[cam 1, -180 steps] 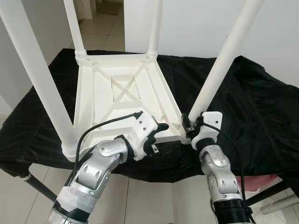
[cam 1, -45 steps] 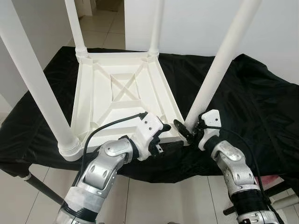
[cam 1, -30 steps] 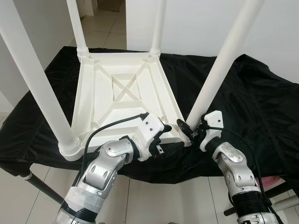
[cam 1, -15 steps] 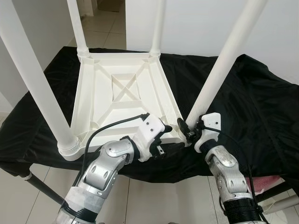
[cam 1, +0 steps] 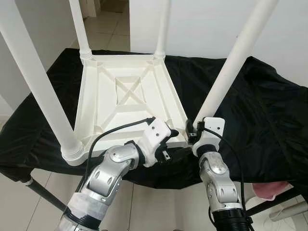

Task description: Building children table

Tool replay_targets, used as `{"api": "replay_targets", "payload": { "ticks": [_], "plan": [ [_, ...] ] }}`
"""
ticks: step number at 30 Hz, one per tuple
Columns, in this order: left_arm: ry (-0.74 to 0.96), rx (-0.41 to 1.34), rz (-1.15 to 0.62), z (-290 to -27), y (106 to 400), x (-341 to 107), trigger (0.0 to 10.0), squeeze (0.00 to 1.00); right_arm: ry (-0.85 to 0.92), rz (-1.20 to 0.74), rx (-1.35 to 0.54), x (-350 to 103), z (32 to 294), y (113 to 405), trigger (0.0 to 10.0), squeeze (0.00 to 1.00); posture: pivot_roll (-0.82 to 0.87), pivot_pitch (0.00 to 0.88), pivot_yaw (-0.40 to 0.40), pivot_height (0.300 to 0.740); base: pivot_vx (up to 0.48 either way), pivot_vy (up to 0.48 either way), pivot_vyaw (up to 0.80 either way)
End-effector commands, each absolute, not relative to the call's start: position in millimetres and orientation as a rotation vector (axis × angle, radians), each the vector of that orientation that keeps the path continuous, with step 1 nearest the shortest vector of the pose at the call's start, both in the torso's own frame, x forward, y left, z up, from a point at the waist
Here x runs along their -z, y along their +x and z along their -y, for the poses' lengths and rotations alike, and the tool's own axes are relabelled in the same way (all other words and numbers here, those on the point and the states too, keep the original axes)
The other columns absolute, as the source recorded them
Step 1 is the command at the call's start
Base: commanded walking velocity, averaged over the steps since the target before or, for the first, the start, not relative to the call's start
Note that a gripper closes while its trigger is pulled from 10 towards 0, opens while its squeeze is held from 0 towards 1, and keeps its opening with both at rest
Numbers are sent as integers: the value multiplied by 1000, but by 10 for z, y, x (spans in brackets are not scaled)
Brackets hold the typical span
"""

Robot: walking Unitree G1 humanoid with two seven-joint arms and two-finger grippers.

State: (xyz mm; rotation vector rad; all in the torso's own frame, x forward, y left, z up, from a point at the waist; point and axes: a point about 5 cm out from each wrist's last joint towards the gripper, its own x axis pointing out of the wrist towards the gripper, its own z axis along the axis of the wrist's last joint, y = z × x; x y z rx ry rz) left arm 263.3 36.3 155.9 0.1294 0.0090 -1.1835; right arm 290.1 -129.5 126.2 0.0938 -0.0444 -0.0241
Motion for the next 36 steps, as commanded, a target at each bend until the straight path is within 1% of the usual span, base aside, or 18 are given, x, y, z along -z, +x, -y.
{"api": "replay_targets", "payload": {
  "ticks": [1, 5, 6, 10, 11, 15, 16, 19, 23, 24, 26, 27, 28, 29, 31, 32, 35, 36],
  "plan": [
    [144, 1165, -14, -352, 2657, -1543, 10000, 0, 154, -1, 33, -1192, 1222, 2883, 10000, 0, -58, 0, -29, 740, 0, 0, 0],
    [146, 1162, -13, -353, 2665, -1546, 10000, 0, 153, -3, 18, -1191, 1195, 2881, 10000, 0, -58, 0, -29, 740, 0, 0, 0],
    [148, 1157, -11, -352, 2676, -1551, 10000, 0, 140, 0, -2, -1206, 1175, 2890, 10000, 98, -56, 0, -30, 740, 0, 0, 0],
    [149, 1156, -10, -349, 2678, -1552, 10000, 0, 131, 3, -1, -1224, 1180, 2892, 10000, 98, -56, 0, -30, 740, 0, 0, 0],
    [151, 1154, -9, -363, 2678, -1554, 10000, 0, 123, 19, -9, -1239, 1232, 2888, 10000, 1000, -53, 0, -31, 740, 0, 0, 0],
    [151, 1154, -9, -363, 2678, -1554, 10000, 0, 123, 19, -9, -1239, 1232, 2888, 10000, 1000, -53, 0, -31, 740, 0, 0, 0],
    [159, 1152, -11, -406, 2677, -1550, 10000, 0, 94, 44, -51, -1258, 1359, 2876, 10000, 522, -57, 0, -31, 740, 0, 0, 0],
    [163, 1152, -13, -429, 2677, -1546, 10000, 0, 76, 51, -77, -1263, 1418, 2868, 10000, 522, -57, 0, -31, 740, 0, 0, 0],
    [163, 1152, -13, -429, 2677, -1546, 10000, 0, 76, 51, -77, -1263, 1418, 2868, 10000, 522, -57, 0, -31, 740, 0, 0, 0],
    [170, 1154, -18, -452, 2677, -1539, 10000, 0, 57, 61, -123, -1270, 1496, 2866, 10000, 0, -58, 0, -27, 740, 0, 0, 0],
    [170, 1154, -18, -452, 2677, -1539, 10000, 0, 57, 61, -123, -1270, 1496, 2866, 10000, 0, -58, 0, -27, 740, 0, 0, 0],
    [177, 1160, -22, -473, 2675, -1540, 10000, 0, 18, 73, -215, -1298, 1598, 2889, 10000, 0, -59, 0, -21, 740, 0, 0, 0],
    [177, 1160, -22, -473, 2675, -1540, 10000, 0, 18, 73, -215, -1298, 1598, 2889, 10000, 0, -59, 0, -21, 740, 0, 0, 0],
    [178, 1174, -25, -478, 2666, -1541, 10000, 0, -17, 83, -309, -1329, 1666, 2916, 10000, 0, -57, 0, -18, 740, 0, 0, 0],
    [178, 1174, -25, -478, 2666, -1541, 10000, 0, -17, 83, -309, -1329, 1666, 2916, 10000, 0, -57, 0, -18, 740, 0, 0, 0],
    [175, 1209, -33, -460, 2622, -1536, 10000, 0, -58, 91, -394, -1361, 1729, 2958, 10000, 0, -54, 0, -19, 740, 0, 0, 0],
    [175, 1209, -33, -460, 2622, -1536, 10000, 0, -58, 91, -394, -1361, 1729, 2958, 10000, 0, -54, 0, -19, 740, 0, 0, 0],
    [170, 1235, -39, -444, 2589, -1530, 10000, 0, -72, 86, -457, -1375, 1753, 2995, 10000, 0, -53, 0, -15, 740, 0, 0, 0]
  ]
}}
